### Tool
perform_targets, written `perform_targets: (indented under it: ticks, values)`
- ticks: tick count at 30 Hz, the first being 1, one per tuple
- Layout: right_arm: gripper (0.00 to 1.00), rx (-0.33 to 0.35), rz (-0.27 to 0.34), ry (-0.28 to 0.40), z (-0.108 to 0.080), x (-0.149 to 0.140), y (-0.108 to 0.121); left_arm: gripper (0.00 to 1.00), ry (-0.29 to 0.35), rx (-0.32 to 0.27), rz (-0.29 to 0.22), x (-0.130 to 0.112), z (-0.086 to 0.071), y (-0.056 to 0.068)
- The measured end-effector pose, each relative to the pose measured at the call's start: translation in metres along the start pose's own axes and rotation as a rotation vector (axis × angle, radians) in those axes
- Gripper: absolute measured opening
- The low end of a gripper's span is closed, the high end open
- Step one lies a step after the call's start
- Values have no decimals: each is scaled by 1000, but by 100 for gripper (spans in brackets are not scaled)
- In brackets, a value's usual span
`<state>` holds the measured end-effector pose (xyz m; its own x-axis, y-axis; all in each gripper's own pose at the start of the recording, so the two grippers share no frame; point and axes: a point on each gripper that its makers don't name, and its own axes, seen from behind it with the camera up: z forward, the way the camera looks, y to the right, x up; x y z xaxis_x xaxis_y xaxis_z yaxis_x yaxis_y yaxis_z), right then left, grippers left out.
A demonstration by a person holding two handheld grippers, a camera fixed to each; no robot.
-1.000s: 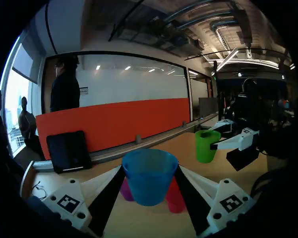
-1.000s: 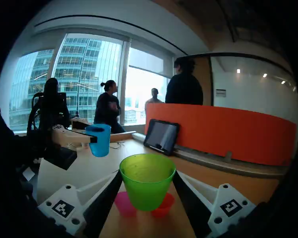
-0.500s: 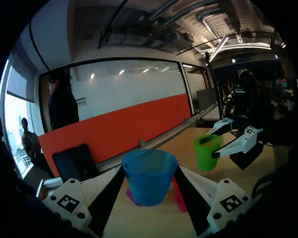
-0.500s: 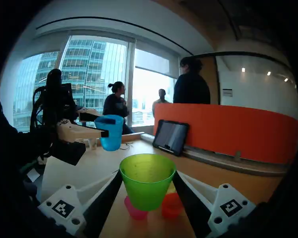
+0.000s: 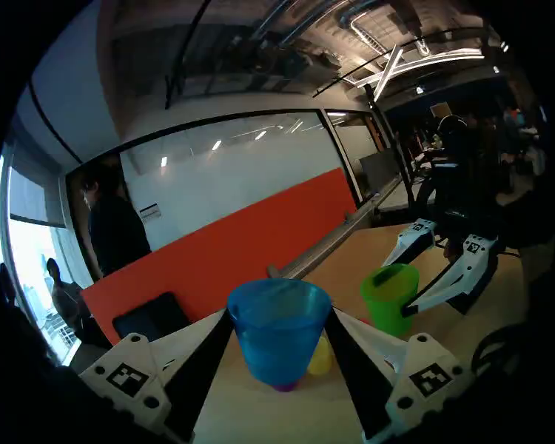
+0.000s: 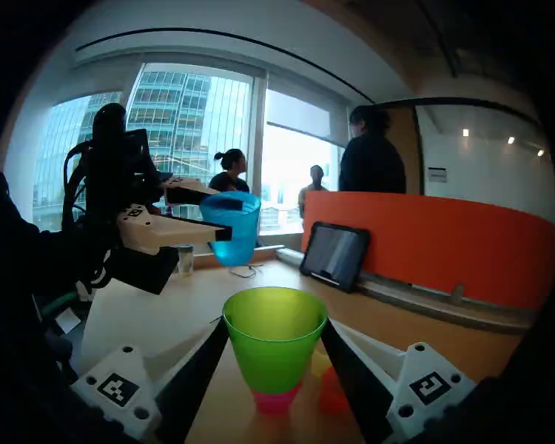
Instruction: Pour water
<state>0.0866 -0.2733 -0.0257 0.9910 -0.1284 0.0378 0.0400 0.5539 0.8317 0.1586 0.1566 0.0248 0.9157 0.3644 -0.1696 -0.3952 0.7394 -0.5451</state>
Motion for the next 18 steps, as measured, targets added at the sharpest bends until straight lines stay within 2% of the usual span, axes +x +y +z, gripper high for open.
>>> perform_targets:
  ticks: [18]
  values:
    - [91, 55, 18, 11, 20, -9, -24, 86, 9, 6, 185, 23, 0, -5]
